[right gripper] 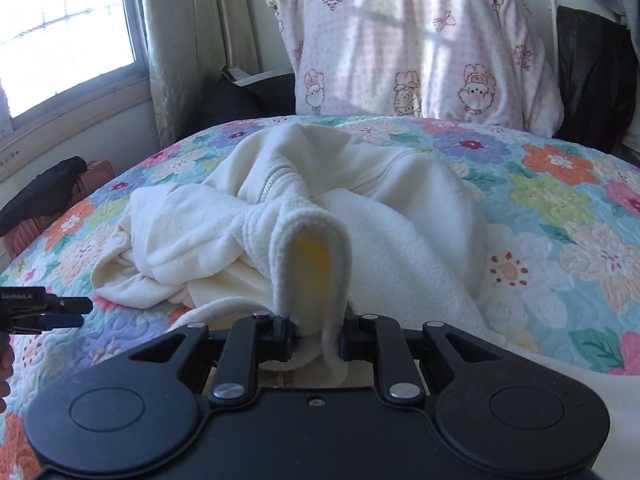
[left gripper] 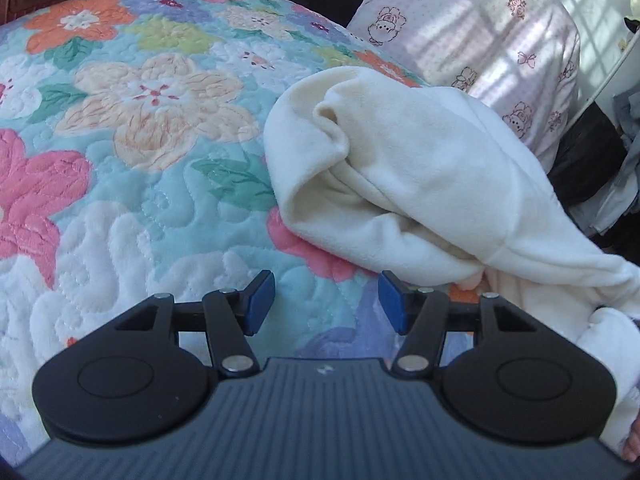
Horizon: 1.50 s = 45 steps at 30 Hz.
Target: Fold clothes
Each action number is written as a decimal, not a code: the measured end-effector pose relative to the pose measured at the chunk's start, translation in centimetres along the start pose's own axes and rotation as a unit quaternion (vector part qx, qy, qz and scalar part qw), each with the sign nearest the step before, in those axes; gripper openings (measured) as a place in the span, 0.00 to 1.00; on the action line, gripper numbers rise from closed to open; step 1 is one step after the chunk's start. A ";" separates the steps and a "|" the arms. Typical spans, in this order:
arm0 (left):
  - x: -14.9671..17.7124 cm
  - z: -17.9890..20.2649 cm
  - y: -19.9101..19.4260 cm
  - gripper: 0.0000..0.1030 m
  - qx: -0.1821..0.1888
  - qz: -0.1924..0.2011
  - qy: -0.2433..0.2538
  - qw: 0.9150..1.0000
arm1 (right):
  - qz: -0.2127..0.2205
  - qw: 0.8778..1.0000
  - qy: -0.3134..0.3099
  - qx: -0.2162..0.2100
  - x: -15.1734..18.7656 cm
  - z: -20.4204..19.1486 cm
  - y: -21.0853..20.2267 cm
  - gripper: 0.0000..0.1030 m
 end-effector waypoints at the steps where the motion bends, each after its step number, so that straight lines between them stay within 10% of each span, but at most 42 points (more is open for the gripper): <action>1: -0.1 0.3 0.4 0.57 -0.007 0.006 0.012 1.000 | 0.007 1.000 -0.002 0.011 -0.5 0.5 -0.3 0.20; 8: -2.6 -0.1 3.6 0.77 -0.059 0.006 -0.057 0.997 | 0.013 0.998 -0.042 0.048 -2.4 3.1 0.0 0.21; 11: -3.4 0.1 4.8 0.48 -0.037 0.011 -0.042 0.998 | 0.011 1.000 -0.002 0.013 -2.0 4.9 -0.5 0.21; 16: -2.2 1.7 5.8 0.42 -0.041 0.042 0.014 0.998 | 0.032 0.997 0.036 -0.056 -0.5 6.2 -1.1 0.21; 20: -2.6 2.4 5.2 0.11 -0.058 0.054 0.050 0.996 | 0.031 0.997 0.044 -0.052 -0.3 6.0 -0.7 0.21; 25: -3.5 4.3 1.9 0.10 -0.143 0.156 0.145 0.966 | 0.036 0.997 0.052 -0.053 -0.4 5.8 -0.8 0.22; 45: -8.4 2.3 -6.6 0.09 -0.210 0.284 0.146 0.924 | 0.073 0.989 0.092 -0.085 -1.2 4.0 -4.7 0.22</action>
Point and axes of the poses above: each gripper's, at about its wrist camera, not at the fingertips, and y roughly the way its jaws point, z to its right, x to its underside, the point moved 1 cm from there along y, roughly the way its jaws point, and after that the axes turned 9 degrees about z, right-handed, at the moved point
